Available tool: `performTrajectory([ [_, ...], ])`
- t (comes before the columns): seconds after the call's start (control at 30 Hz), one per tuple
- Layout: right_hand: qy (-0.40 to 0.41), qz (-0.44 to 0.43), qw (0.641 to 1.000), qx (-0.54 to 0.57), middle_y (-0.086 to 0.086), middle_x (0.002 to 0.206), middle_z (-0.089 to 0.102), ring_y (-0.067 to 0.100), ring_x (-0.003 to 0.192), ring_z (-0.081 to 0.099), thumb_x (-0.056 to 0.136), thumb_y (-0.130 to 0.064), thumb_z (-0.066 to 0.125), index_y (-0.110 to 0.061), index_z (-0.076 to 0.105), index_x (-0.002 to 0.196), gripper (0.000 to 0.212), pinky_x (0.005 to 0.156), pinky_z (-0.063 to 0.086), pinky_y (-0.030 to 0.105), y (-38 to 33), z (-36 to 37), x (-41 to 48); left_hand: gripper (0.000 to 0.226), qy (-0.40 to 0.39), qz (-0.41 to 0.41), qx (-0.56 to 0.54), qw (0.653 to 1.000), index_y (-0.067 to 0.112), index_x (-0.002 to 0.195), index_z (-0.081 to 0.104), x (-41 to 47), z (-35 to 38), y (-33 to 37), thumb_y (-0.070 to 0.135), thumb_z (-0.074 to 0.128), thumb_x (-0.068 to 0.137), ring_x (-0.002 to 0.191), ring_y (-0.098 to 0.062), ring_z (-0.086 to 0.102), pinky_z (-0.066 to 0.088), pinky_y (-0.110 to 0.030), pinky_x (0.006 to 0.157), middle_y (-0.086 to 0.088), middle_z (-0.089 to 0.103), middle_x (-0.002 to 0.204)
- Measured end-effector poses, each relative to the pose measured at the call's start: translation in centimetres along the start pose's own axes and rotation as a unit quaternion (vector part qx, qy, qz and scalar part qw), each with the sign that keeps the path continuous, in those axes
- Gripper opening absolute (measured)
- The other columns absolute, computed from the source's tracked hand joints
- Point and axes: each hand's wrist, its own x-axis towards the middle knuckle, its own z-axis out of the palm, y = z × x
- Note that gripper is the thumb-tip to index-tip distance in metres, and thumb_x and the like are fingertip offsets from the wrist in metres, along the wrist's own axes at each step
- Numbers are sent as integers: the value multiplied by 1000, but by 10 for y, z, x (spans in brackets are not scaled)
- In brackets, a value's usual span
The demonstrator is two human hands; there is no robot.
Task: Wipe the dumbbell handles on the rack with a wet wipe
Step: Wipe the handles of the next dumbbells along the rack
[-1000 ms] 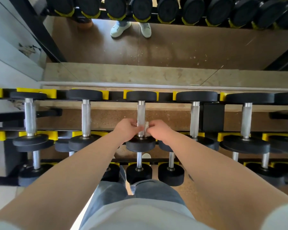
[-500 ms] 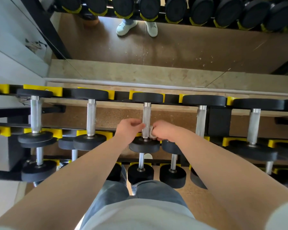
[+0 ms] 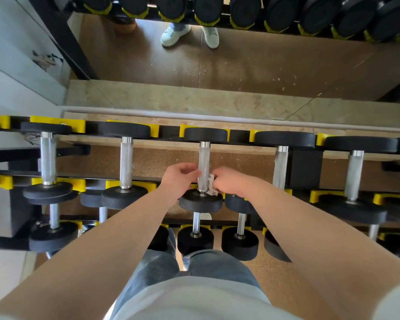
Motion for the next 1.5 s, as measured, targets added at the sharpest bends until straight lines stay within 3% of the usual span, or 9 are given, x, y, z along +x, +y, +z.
performTrajectory([
  [0.17,15,6,919,394,18,112,67,30,96,71,94,14,50,-3,57,128,39,76,62,37,-12,-5,8,22,-12,-1,54,998,24,116,74,-1,-2,-8,24,74,94,99,-10,70,59,-33,93,7,74,109],
  [0.3,74,-47,821,564,15,100,67,27,87,68,99,16,39,-9,63,109,36,71,59,36,-27,-17,14,27,-25,21,139,990,26,119,74,-1,-7,-10,31,74,93,93,-7,71,60,-33,91,11,75,104],
  [0.47,10,14,984,177,13,102,72,23,91,72,101,0,51,-9,65,108,18,82,62,36,-17,-10,4,36,10,88,138,986,24,128,70,-3,-3,0,26,73,93,104,-7,68,54,-29,95,10,73,116],
  [0.57,-12,32,992,119,8,94,72,19,85,70,98,2,55,-15,66,101,21,77,62,31,-16,-3,0,37,11,77,113,991,23,130,69,-3,-2,1,23,73,93,107,-8,68,54,-31,98,8,73,120],
  [0.8,100,-22,805,584,14,99,72,29,90,71,102,6,49,-11,63,102,22,83,61,40,-21,-12,17,34,-59,80,224,970,30,128,71,-11,-9,-15,25,70,95,101,-4,69,54,-18,83,12,75,116],
  [1.0,37,27,984,169,14,103,73,26,98,72,101,-6,55,-12,71,102,17,82,62,34,-1,6,1,58,-38,175,256,950,27,150,49,-20,-8,-14,22,68,96,114,5,57,41,-11,94,13,64,136],
  [1.3,157,-11,861,483,14,109,75,32,102,72,99,3,49,-16,74,111,33,88,62,44,-16,-4,16,54,-31,237,350,906,31,154,43,-30,-9,-30,39,56,102,90,-11,73,52,-15,80,9,48,154],
  [1.4,101,0,926,363,15,108,74,30,99,73,101,0,50,-16,72,104,27,89,62,43,-8,5,4,49,-24,255,361,897,33,152,47,-31,-8,-31,38,53,103,56,-7,64,48,-9,63,12,41,157],
  [1.5,38,27,981,188,15,103,73,22,91,70,100,-3,52,-11,69,95,19,91,61,38,2,14,-6,51,-29,280,384,879,28,157,39,-34,-7,-30,33,48,106,91,-10,71,51,-19,85,6,35,162],
])
